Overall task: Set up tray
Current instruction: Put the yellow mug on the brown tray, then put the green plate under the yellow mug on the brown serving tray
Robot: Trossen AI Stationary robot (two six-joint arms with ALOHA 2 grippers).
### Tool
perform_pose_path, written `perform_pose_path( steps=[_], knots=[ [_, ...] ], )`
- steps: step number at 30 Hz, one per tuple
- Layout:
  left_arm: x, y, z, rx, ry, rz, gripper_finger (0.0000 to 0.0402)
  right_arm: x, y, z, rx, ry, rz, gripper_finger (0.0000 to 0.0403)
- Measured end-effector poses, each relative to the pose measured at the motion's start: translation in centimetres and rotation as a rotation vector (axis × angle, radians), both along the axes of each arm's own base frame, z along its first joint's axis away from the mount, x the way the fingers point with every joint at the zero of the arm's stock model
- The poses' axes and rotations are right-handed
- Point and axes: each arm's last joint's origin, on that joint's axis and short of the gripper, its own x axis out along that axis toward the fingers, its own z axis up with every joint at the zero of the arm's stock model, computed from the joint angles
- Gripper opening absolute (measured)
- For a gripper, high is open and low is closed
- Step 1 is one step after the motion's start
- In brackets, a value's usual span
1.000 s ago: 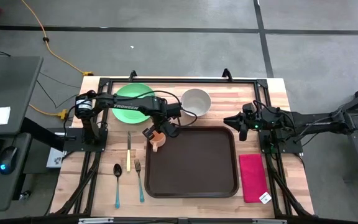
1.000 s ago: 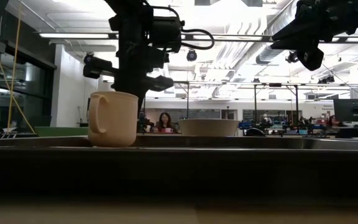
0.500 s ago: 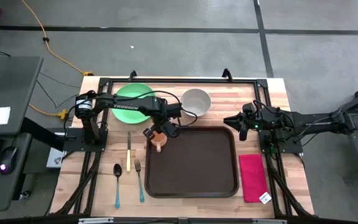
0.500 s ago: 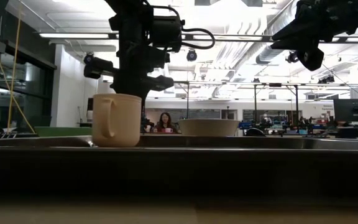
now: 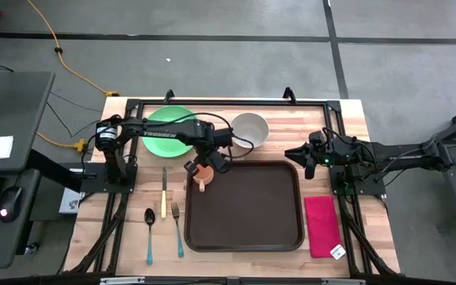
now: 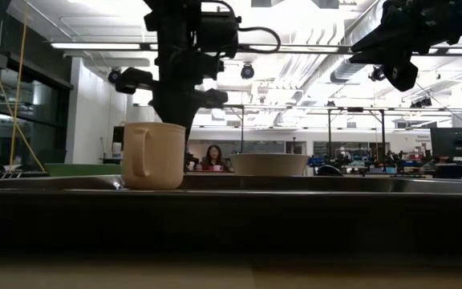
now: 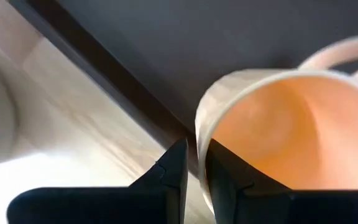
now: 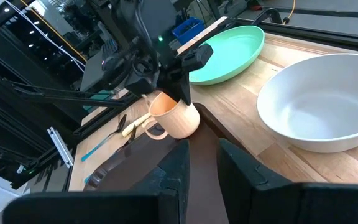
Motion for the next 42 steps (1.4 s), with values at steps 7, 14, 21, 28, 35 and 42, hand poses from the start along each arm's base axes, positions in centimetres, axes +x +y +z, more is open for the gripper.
perform_pose_path(
  steps=[7, 14, 21, 28, 35, 42],
  knots=[
    [0.1, 0.0, 0.5, 0.005, -0.008, -0.015, 0.0086, 0.0, 0.0, 0.0, 0.0, 0.0, 0.0, 0.0058],
    [0.0, 0.0, 0.5, 0.003, 0.005, -0.015, 0.0086, 0.0, 0.0, 0.0, -0.001, 0.0, 0.0, 0.0057],
    [0.0, 0.0, 0.5, 0.001, 0.009, -0.009, 0.0086, 0.0, 0.0, 0.0, -0.003, 0.001, 0.001, 0.0056],
    [-0.4, 0.0, 1.3, 0.008, -0.009, 0.001, 0.0086, 0.0, 0.0, 0.0, -0.003, 0.0, 0.001, 0.0059],
    [-1.1, -0.1, 2.9, 0.032, -0.06, 0.014, 0.0086, 0.0, 0.0, 0.0, -0.001, 0.0, 0.0, 0.0059],
    [-1.7, -0.2, 4.1, 0.044, -0.093, 0.042, 0.0086, 0.0, 0.0, 0.0, -0.003, 0.0, 0.001, 0.0056]
  ],
)
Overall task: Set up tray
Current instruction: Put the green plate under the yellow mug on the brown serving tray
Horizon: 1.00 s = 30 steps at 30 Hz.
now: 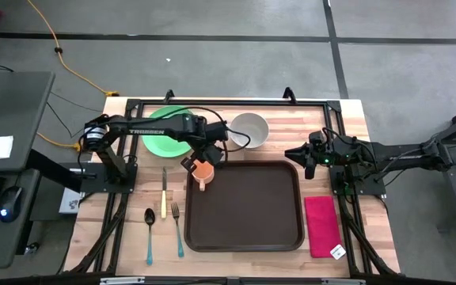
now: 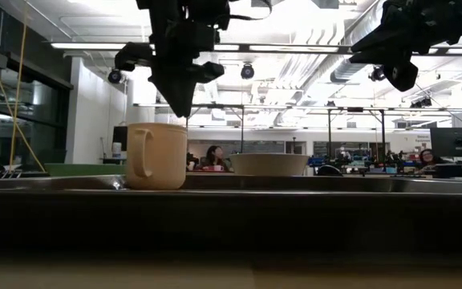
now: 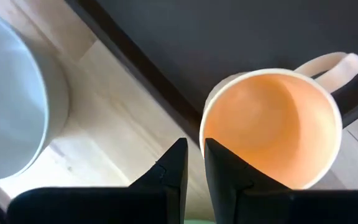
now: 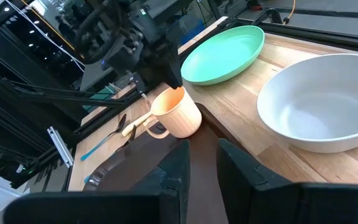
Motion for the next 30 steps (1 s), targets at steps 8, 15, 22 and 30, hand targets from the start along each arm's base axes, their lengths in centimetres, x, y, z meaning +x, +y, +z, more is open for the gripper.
perform_pose_path(
  steps=[8, 15, 22, 30],
  knots=[
    [-1.1, -0.1, 2.0, 0.013, -0.063, 0.041, 0.0086, 0.0, 0.0, 0.0, 0.0, 0.0, 0.0, 0.0057],
    [-2.1, -0.3, 3.5, 0.004, -0.11, 0.086, 0.0086, 0.0, 0.0, 0.0, 0.001, 0.0, 0.007, 0.0058],
    [-3.3, -0.5, 4.8, -0.005, -0.135, 0.12, 0.0086, 0.0, 0.1, 0.0, -0.002, 0.002, 0.028, 0.0057],
    [-5.0, -0.8, 6.5, -0.031, -0.178, 0.197, 0.0086, 0.0, 0.1, 0.0, -0.012, 0.003, 0.031, 0.0058]
  ],
)
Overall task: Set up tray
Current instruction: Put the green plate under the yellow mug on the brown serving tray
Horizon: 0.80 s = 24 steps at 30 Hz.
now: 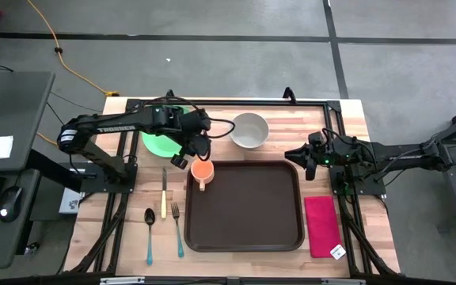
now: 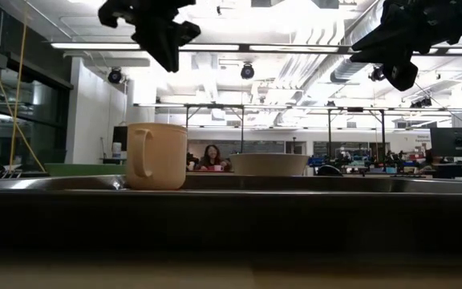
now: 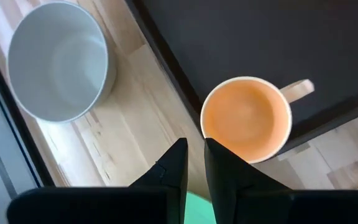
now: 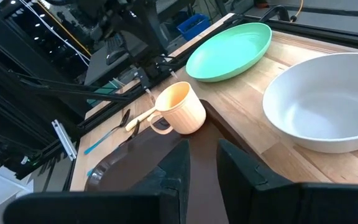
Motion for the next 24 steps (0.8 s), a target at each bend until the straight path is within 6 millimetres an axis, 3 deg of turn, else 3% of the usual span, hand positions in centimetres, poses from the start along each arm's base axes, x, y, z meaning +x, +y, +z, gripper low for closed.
perform_pose_path(
  steps=[9, 24],
  knots=[
    [-1.6, -0.3, 1.1, -0.027, -0.003, 0.055, 0.0086, 0.0, 0.0, 0.0, 0.0, 0.0, 0.0, 0.0058],
    [-1.7, -0.3, 1.0, -0.046, 0.004, 0.076, 0.0086, 0.0, 0.0, 0.0, 0.0, 0.0, 0.0, 0.0059]
  ],
)
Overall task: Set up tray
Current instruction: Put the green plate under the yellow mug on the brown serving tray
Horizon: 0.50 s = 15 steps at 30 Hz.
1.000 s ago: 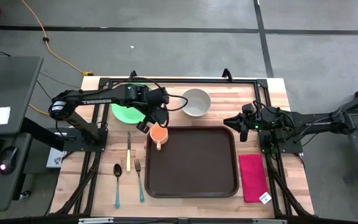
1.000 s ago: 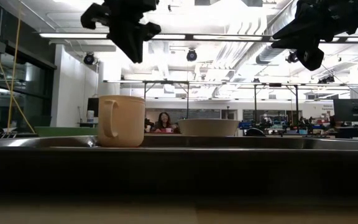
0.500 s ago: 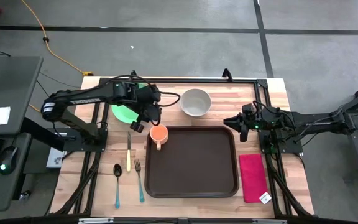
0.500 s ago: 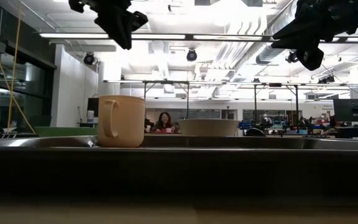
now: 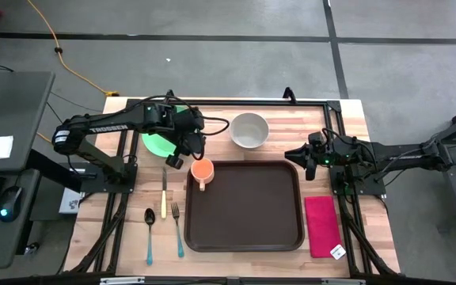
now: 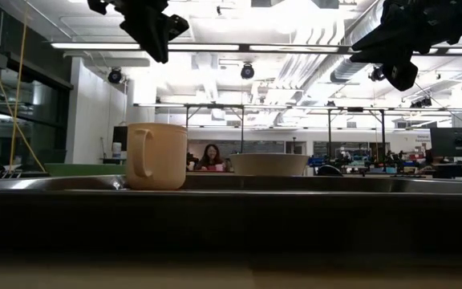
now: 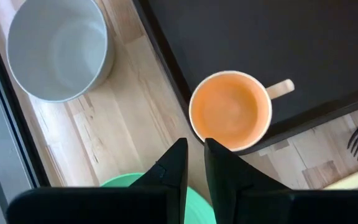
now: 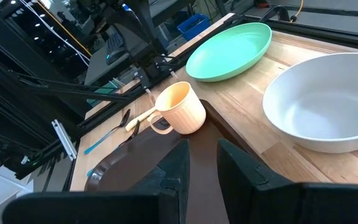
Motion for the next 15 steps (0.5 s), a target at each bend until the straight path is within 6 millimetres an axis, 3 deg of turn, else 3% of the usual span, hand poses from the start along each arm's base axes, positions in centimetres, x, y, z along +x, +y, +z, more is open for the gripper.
perform_pose_path(
  steps=[15],
  knots=[
    [-1.06, -0.17, -0.13, -0.038, 0.068, 0.067, 0.0086, 0.0, 0.0, 0.0, 0.0, 0.0, 0.0, 0.0056]
  ],
)
